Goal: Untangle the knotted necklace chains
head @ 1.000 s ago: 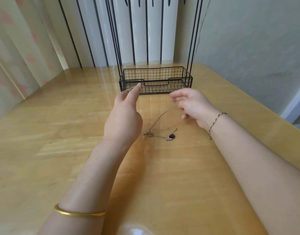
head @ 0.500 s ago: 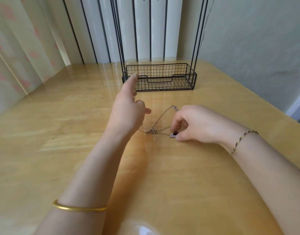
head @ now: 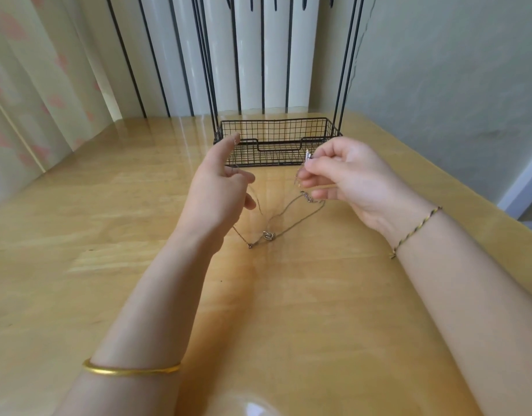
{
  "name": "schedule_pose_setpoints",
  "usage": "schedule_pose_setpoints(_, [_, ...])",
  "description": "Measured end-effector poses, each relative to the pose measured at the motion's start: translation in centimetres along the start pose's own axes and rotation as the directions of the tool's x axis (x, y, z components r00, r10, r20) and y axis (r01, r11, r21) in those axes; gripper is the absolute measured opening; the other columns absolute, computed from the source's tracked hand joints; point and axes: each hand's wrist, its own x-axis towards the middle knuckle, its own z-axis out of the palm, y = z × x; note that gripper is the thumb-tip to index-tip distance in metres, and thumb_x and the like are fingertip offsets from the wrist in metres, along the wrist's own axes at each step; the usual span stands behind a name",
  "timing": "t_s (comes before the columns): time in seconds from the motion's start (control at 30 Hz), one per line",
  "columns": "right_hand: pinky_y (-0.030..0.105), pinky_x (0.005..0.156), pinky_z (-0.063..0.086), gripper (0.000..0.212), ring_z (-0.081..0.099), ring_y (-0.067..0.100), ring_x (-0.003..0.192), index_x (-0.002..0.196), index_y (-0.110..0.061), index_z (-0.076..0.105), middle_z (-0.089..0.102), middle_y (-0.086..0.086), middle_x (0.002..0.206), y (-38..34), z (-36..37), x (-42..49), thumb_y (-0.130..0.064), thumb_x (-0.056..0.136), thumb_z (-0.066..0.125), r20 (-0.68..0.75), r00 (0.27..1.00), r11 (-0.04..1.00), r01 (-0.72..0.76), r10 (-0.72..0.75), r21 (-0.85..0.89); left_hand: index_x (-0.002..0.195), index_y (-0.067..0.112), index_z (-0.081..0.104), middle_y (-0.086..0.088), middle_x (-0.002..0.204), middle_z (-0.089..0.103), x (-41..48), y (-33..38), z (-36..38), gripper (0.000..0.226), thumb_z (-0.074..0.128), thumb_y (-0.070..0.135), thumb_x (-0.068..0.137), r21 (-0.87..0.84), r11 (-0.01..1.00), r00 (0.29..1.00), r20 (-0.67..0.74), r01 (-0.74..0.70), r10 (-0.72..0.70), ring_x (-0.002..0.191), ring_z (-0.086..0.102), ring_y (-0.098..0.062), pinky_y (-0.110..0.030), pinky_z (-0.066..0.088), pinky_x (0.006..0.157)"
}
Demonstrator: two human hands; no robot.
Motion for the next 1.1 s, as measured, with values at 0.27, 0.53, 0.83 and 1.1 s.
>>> schedule_pose_setpoints(0.27, [0.033, 0.064, 0.055, 0.015, 0.066, 0.022, 0.071, 0.082, -0.013, 0.044, 0.066, 0.008, 0.074, 0.4, 1.0, 0.7, -0.007, 0.095, 0.049, -0.04, 0.983, 0.929, -0.154, 0.177, 0.338, 0.136, 0.023, 0.046, -0.004, 0.099, 0.065, 0.4, -0.5, -0.3, 0.053, 0.042, -0.002, 0.089, 0.06, 0.998, 0.999, -0.018, 0.03, -0.029, 0.04, 0.051, 0.0, -0.014, 0.032, 0.035])
schedule_pose_setpoints(0.53, [0.026, 0.048, 0.048, 0.02, 0.048, 0.012, 0.046, 0.075, -0.014, 0.043, 0.044, 0.001, 0.061, 0.7, 1.2, 0.9, -0.003, 0.091, 0.048, -0.079, 0.989, 0.982, -0.116, 0.129, 0.148, 0.123, 0.023, 0.057, 0.004, 0.08, 0.064, 0.9, -1.1, -0.6, 0.042, 0.049, 0.001, 0.088, 0.126, 0.987, 0.995, -0.037, 0.099, -0.095, 0.048, 0.049, -0.009, -0.012, 0.03, 0.033])
schedule_pose_setpoints(0.83, [0.023, 0.062, 0.04, 0.017, 0.057, 0.013, 0.079, 0.082, -0.011, 0.069, 0.066, -0.004, 0.086, 1.0, 0.3, 0.1, -0.012, 0.086, 0.053, 0.006, 0.999, 0.757, 0.045, -0.054, -0.651, 0.08, 0.019, 0.066, 0.002, 0.078, 0.068, 1.2, -1.5, -1.6, 0.034, 0.041, -0.004, 0.08, 0.173, 0.983, 0.989, -0.146, 0.063, -0.038, 0.049, 0.041, -0.01, -0.02, 0.032, 0.043])
schedule_pose_setpoints(1.1, [0.027, 0.075, 0.045, 0.013, 0.057, 0.02, 0.093, 0.074, -0.021, 0.066, 0.066, 0.001, 0.094, 1.1, -1.3, -1.2, -0.03, 0.081, 0.071, 0.115, 0.979, 0.471, 0.022, 0.17, -0.882, 0.086, 0.024, 0.062, 0.002, 0.087, 0.069, 2.0, -2.6, -2.8, 0.03, 0.043, 0.001, 0.08, 0.363, 0.93, 0.969, -0.245, 0.051, 0.043, 0.063, 0.046, -0.019, -0.028, 0.037, 0.06])
